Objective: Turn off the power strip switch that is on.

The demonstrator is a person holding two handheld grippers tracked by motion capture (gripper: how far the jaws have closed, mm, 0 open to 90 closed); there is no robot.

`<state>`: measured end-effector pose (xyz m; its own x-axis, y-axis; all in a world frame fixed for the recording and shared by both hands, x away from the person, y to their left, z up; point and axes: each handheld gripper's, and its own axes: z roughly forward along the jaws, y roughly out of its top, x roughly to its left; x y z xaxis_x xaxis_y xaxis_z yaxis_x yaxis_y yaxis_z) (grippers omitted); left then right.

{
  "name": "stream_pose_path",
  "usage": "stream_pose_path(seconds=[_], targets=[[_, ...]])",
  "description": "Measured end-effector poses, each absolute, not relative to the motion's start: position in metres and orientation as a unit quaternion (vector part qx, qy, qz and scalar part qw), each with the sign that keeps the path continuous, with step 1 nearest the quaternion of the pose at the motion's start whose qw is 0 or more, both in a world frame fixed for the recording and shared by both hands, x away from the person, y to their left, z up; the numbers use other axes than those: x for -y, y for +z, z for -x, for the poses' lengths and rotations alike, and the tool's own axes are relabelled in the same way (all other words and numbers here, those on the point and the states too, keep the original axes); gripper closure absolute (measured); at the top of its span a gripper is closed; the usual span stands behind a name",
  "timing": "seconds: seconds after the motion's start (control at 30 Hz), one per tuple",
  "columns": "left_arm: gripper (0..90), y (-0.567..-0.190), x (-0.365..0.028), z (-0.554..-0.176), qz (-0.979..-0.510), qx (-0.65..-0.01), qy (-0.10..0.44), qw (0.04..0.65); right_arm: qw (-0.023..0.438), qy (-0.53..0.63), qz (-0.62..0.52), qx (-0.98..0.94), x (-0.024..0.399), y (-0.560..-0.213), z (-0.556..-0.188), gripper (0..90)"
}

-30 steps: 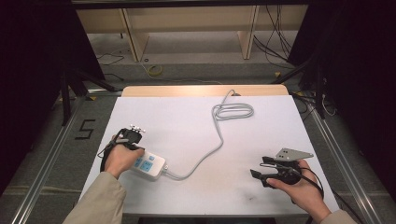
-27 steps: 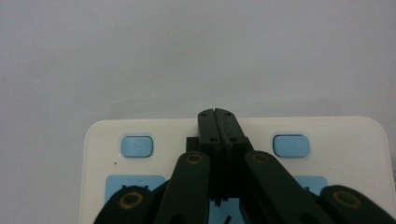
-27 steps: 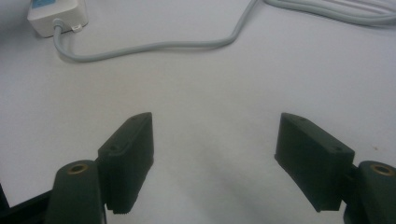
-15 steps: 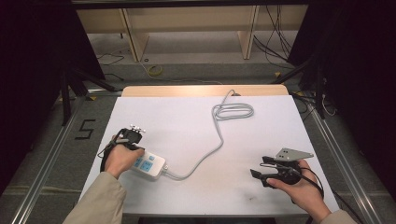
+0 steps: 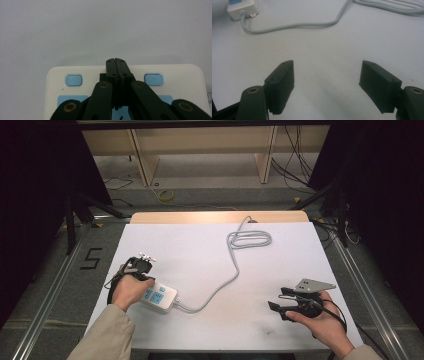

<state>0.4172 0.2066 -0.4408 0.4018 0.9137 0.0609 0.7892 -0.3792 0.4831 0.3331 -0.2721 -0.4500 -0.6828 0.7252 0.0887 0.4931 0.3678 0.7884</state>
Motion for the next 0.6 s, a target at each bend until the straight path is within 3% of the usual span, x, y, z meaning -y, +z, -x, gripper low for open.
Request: stream_pose_path(seconds=[0.6], targets=[[88.4, -0.4339, -0.2048, -0.4132, -0.805, -0.506, 0.193, 0.242, 0.139, 0.422, -0.374, -0.814, 0.2723, -0.4496, -0.3329, 28.3]])
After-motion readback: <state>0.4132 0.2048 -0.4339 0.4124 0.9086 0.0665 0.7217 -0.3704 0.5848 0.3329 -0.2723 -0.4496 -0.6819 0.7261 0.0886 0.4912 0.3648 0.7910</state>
